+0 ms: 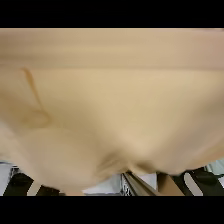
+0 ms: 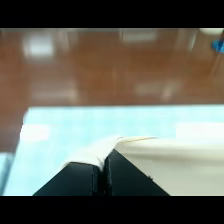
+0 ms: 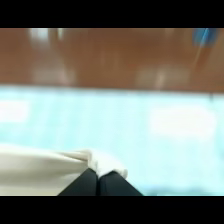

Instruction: Fold the shirts.

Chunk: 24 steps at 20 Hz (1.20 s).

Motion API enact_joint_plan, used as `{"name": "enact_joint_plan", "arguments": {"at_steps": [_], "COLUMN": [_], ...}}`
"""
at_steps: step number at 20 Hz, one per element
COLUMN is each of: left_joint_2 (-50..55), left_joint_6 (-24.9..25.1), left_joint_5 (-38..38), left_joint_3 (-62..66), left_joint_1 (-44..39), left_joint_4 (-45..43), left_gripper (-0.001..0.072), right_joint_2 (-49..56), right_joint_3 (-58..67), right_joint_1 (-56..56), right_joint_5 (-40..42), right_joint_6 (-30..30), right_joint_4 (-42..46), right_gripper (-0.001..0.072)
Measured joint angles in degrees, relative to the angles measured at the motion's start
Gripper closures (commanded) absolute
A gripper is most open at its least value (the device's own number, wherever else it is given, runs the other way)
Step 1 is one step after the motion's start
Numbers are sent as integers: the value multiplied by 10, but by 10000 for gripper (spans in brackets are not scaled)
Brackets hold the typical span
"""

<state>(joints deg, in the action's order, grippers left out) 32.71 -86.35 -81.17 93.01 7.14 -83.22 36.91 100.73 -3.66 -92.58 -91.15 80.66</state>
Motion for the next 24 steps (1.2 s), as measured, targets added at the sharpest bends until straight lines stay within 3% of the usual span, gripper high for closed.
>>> {"name": "enact_joint_plan", "arguments": {"at_steps": [4,7,11,14,19,24], "left_joint_2": [70,166,322,446,574,599], "left_joint_6": [-14,-18,-28,-42,-50,-1], "left_joint_5": [63,131,240,280,239,101], "left_joint_3": [-144,-200,-202,-153,-73,-72], "left_joint_1": [-8,-10,-11,-11,-10,2], "left_joint_4": [15,32,60,96,148,137], "left_gripper": [688,688,687,687,686,687], "right_joint_2": [32,115,289,442,630,665], "right_joint_3": [-188,-264,-272,-193,-20,16], "right_joint_1": [0,0,0,0,-9,-41], "right_joint_5": [100,200,339,396,353,197], "right_joint_6": [2,5,12,13,14,70], "right_joint_4": [-22,-32,-57,-90,-148,-162], "right_gripper": [694,694,694,694,694,693]}}
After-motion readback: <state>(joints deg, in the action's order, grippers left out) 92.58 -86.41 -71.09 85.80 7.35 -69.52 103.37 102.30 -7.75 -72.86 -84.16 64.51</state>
